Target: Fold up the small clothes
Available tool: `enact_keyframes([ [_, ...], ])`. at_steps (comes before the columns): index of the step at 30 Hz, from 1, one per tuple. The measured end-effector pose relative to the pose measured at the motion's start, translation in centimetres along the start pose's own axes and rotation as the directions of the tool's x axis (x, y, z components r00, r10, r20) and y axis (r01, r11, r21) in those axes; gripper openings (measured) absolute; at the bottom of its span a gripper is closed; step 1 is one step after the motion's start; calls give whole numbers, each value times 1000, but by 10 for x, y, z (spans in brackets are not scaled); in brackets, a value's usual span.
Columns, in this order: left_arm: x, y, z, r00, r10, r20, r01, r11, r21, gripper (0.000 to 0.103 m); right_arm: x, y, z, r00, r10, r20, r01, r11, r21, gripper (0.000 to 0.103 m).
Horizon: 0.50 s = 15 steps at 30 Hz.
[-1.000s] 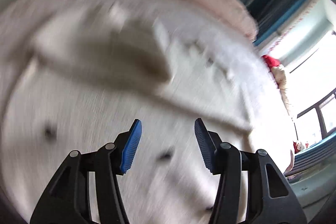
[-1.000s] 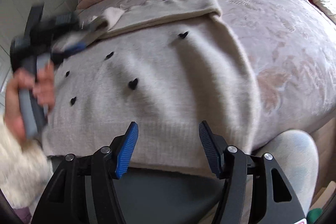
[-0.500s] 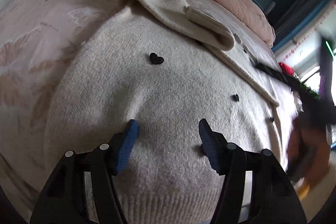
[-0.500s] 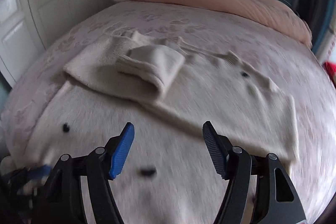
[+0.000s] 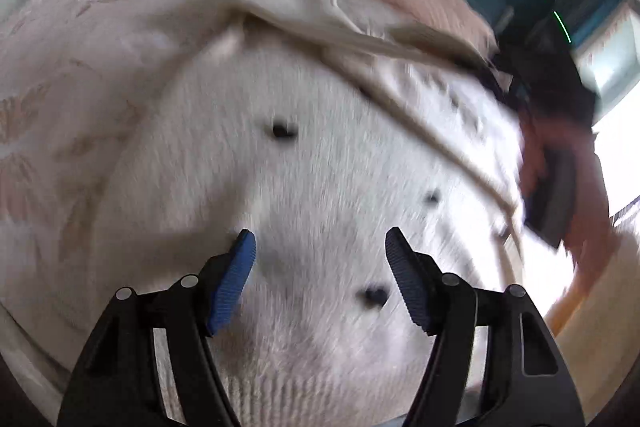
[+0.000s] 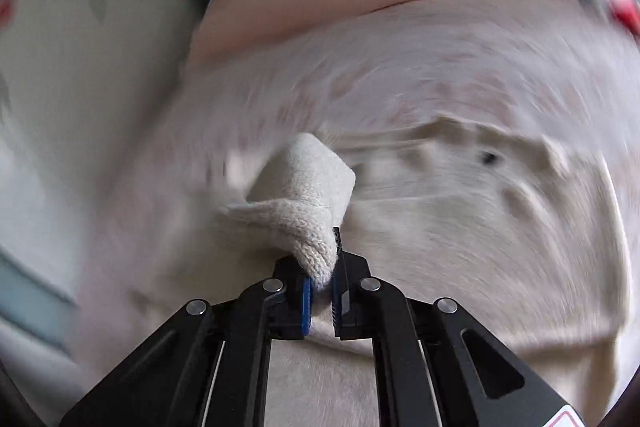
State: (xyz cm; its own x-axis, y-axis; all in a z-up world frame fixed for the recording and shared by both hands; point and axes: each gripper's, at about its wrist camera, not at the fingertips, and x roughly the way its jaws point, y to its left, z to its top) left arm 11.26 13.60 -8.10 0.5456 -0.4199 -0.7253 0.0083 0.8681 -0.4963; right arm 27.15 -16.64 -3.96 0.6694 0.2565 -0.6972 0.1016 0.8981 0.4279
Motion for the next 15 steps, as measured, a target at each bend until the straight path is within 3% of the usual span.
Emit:
enact_keyframes([
  [2, -1, 0, 24, 999, -35, 23, 36, 998, -45, 67, -10, -42, -7, 1000, 4, 3, -4, 991, 136, 8],
  [4, 9, -1, 50, 998, -64, 18, 65, 994, -86, 70, 6, -82, -21, 995, -46, -85, 62, 978, 199, 11],
  [6, 29, -4, 74, 996, -95, 0, 94, 987, -131, 70, 26, -103, -34, 984, -22, -179, 62, 973, 223, 14],
  [8, 51, -7, 93, 995, -98, 0, 97, 982, -164, 71, 23, -112, -37, 989, 35, -142, 5, 961, 277, 17],
  [9, 61, -6, 101, 997, -79, -2, 77, 979, -187, 71, 19, -115, -35, 991, 58, -123, -19, 953, 301, 28],
  [11, 81, 4, 112, 998, -62, -11, 57, 956, -287, 71, 13, -116, -30, 994, 60, -91, -29, 949, 314, 52],
  [15, 95, 37, 125, 998, -44, 37, 57, 865, -498, 71, 5, -136, -21, 998, 37, -41, -21, 938, 347, 56],
])
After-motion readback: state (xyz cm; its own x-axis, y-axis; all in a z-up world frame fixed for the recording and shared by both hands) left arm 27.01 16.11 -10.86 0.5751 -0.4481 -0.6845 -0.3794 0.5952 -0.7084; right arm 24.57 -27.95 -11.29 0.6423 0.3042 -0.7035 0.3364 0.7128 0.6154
